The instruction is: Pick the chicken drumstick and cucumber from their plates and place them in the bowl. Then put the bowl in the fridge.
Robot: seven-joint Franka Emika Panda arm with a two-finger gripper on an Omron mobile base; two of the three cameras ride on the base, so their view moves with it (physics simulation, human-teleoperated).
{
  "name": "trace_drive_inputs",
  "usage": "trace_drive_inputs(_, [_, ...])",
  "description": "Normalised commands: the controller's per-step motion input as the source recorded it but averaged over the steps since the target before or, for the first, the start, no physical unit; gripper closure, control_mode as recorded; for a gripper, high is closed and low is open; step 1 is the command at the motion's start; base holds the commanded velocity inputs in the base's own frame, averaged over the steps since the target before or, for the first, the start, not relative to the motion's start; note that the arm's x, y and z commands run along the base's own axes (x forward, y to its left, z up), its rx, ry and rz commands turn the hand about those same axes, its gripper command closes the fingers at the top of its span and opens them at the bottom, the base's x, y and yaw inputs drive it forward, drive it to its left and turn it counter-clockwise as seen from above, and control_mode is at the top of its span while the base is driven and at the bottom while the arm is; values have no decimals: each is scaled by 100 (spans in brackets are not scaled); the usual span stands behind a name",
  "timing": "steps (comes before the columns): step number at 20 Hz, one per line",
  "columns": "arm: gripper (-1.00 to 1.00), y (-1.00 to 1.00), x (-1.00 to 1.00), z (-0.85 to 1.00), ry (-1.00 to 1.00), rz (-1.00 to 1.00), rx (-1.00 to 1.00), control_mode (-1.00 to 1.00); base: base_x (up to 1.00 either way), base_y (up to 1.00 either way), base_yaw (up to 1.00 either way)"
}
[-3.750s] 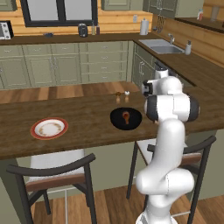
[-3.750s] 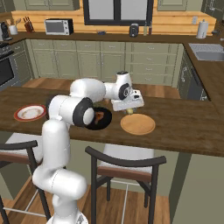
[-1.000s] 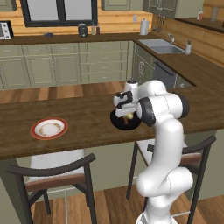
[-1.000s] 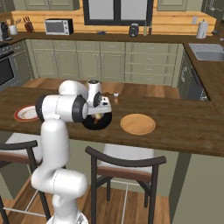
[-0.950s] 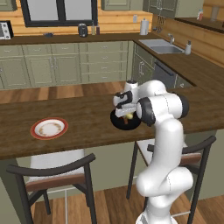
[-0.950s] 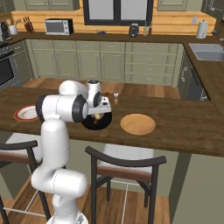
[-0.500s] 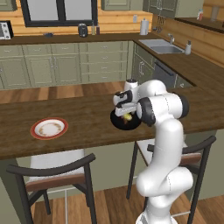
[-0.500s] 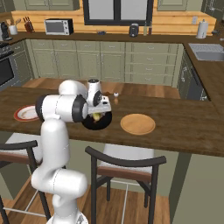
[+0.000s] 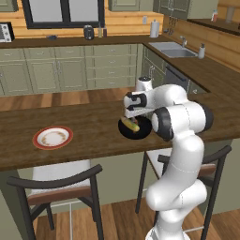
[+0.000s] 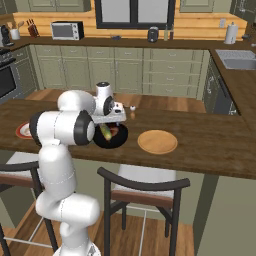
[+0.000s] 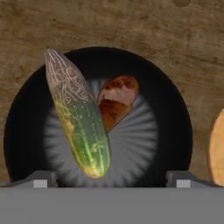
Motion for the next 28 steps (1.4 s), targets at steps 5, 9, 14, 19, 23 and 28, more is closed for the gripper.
trace_drive_inputs(5, [-100,-43,-3,2,-4,-44,5,-100,0,0,0])
trace_drive_inputs(9, [-100,-41,0,0,-6,-58,21,-100,0,0,0])
trace_drive_inputs(14, [-100,-24,2,-12,0,-34,35,-100,0,0,0])
trace_drive_inputs(19, [-100,-19,-8,-11,0,-2,21,-100,0,0,0])
trace_drive_inputs(23, [-100,-4,-3,-27,8,-1,4,-100,0,0,0])
trace_drive_inputs(28, [-100,13,7,-40,1,0,0,-100,0,0,0])
